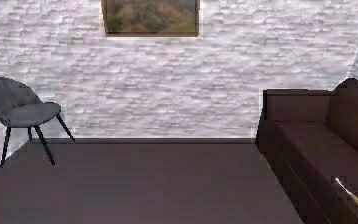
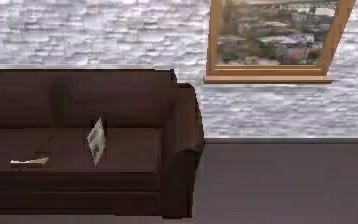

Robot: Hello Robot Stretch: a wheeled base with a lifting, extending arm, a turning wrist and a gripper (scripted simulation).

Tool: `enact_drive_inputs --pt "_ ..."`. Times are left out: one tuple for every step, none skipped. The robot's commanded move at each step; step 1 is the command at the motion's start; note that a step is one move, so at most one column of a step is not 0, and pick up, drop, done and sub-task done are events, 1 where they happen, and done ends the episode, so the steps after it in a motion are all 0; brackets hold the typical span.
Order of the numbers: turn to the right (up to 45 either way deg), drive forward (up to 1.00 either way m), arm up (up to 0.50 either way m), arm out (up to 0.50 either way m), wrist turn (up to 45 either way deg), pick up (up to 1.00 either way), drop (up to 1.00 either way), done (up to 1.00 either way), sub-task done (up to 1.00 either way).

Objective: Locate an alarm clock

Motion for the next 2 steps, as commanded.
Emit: enact_drive_inputs --pt "-45.0 0.0 0.0 0.0 0.0 0.0 0.0 0.0 0.0" --pt "-45.0 0.0 0.0 0.0 0.0 0.0 0.0 0.0 0.0"
